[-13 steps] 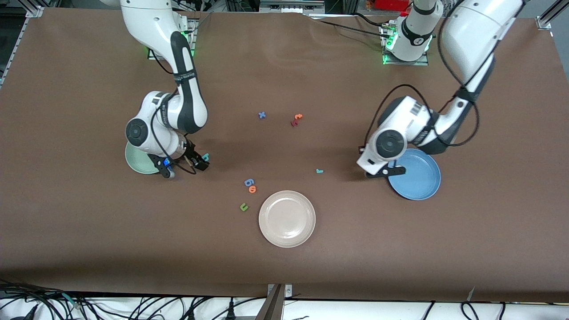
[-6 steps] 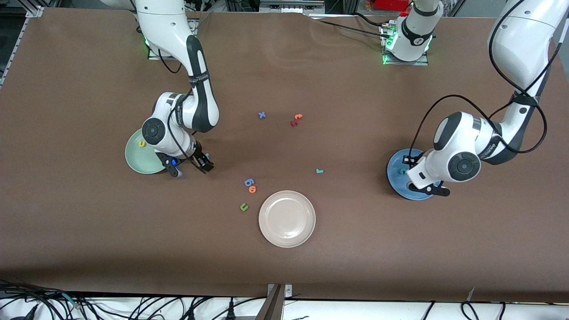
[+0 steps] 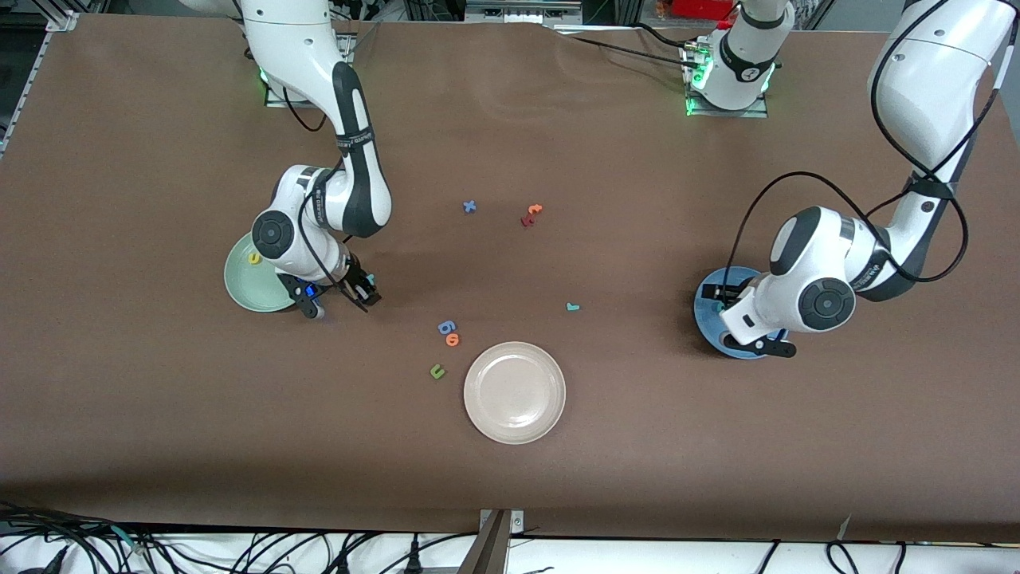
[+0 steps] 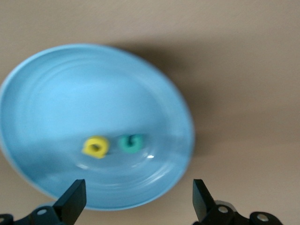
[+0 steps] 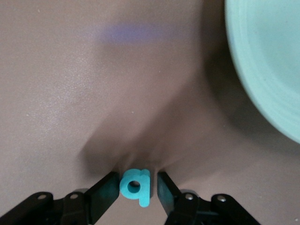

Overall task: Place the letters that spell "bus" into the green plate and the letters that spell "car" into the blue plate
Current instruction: 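Carry the teal q onto the green plate and open the right gripper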

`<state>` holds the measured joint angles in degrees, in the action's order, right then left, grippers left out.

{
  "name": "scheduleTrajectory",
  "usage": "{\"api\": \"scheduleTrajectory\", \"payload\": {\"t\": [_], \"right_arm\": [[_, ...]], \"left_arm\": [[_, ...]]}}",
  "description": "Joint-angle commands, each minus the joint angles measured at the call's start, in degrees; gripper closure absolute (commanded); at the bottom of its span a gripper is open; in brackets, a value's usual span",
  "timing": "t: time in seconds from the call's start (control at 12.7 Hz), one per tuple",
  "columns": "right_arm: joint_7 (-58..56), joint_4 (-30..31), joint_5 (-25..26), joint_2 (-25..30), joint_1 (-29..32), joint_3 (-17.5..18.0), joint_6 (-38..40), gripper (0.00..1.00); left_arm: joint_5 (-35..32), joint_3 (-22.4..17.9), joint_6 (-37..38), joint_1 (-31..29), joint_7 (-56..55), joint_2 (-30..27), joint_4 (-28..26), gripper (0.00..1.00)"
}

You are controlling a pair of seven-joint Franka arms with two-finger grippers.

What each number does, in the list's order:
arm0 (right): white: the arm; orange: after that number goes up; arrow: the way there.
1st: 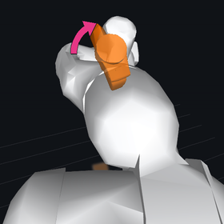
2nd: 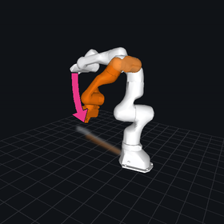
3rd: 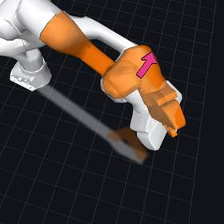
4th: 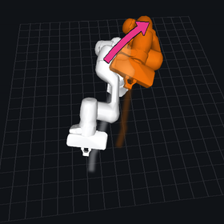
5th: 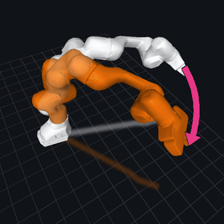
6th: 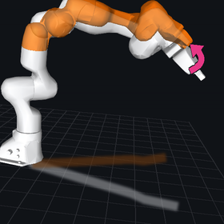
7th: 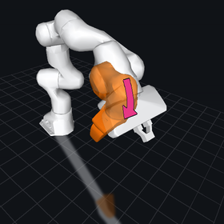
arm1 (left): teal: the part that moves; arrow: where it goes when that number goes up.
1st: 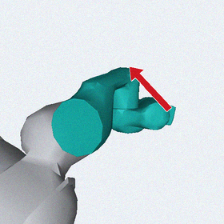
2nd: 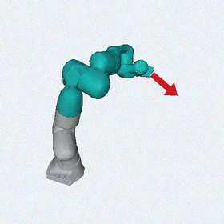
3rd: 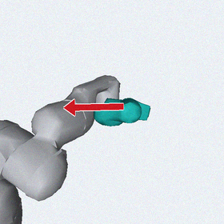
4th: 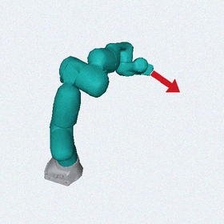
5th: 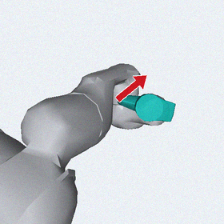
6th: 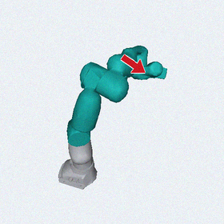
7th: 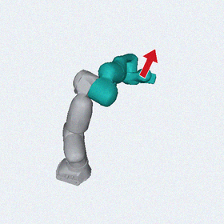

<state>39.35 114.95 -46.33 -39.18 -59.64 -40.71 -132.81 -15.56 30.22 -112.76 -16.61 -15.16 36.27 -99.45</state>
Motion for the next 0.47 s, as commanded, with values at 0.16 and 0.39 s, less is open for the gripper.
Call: {"api": "scheduleTrajectory", "payload": {"t": [0.16, 0.39], "right_arm": [[-2.3, 0.3, -1.1, -0.5, -0.8, -0.5, 0.0, 0.87], [-2.2, -0.4, -0.4, 2.1, -0.9, -3.3, 5.0, 0.87]], "left_arm": [[3.4, -0.1, -7.8, 9.5, -14.9, 2.6, 3.3, 0.0], [1.7, -1.5, -8.1, 16.7, -17.8, 6.7, 8.9, 0.0]]}}
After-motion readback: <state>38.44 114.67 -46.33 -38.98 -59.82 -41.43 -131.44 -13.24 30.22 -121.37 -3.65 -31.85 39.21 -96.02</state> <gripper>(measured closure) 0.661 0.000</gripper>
